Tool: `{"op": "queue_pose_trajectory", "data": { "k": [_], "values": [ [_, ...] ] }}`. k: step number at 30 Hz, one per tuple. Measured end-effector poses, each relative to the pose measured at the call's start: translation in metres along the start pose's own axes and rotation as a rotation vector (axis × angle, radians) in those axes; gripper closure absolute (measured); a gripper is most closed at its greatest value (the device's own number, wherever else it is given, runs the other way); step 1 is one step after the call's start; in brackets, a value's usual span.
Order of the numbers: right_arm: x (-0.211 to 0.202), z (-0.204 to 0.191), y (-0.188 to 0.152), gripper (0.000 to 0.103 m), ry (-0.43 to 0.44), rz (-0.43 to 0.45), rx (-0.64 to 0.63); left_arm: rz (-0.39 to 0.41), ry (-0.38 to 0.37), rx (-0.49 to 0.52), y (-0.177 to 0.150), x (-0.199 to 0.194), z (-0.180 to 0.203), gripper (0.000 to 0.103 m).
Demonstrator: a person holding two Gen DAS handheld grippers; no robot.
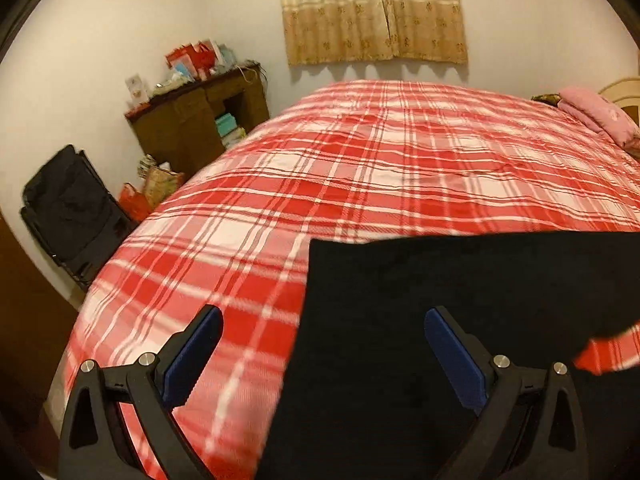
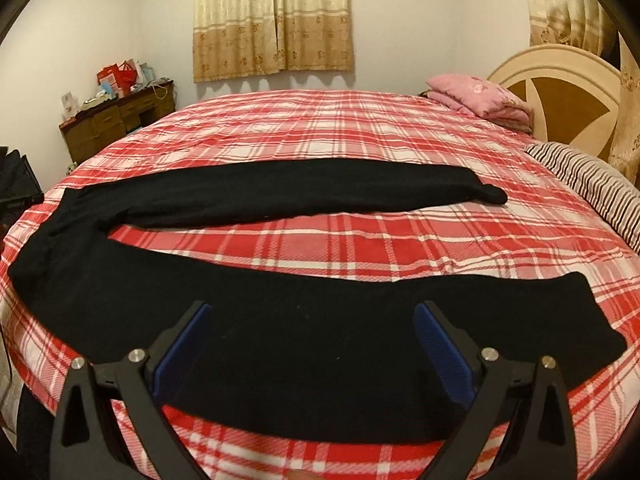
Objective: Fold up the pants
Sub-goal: 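Lower the left tool onto the pants waistband and close it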
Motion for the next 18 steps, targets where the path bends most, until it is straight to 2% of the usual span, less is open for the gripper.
{"op": "queue_pose_trajectory", "data": {
  "k": [2,3,5,10,15,17,18],
  "values": [
    [0.007,0.003,-0.003,0.004,0.000,-0.016,0.004,-0.017,0.004,-0.020,0.009,0.018,-0.002,0.007],
    [0.010,0.005,-0.005,0.004,-0.001,-0.026,0.006,-0.036,-0.013,-0.035,0.013,0.030,-0.003,0.015],
    [0.016,0.007,-0.008,0.008,-0.002,-0.046,0.011,-0.077,-0.031,-0.056,0.020,0.050,-0.002,0.023],
    [0.023,0.017,-0.011,0.008,-0.011,-0.071,0.029,-0.123,-0.054,-0.083,0.027,0.086,-0.002,0.025],
    [0.026,0.023,-0.008,0.008,-0.035,-0.076,0.025,-0.152,-0.045,-0.045,0.024,0.103,0.007,0.053],
    [0.029,0.024,-0.007,0.013,-0.035,-0.085,0.026,-0.145,-0.064,-0.029,0.023,0.103,0.011,0.065],
    [0.031,0.025,-0.006,0.014,-0.032,-0.090,0.027,-0.135,-0.051,-0.015,0.022,0.102,0.013,0.065]
  ]
}}
Point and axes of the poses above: each gripper's, at about its wrist camera, not at the fingertips, and x roughly the way its jaws point, z to its right, y to its top, the point moved 2 cm from there along x, roughly the way its jaws point, and after that the axes turned 11 degrees about -x, right-handed, at the moved point
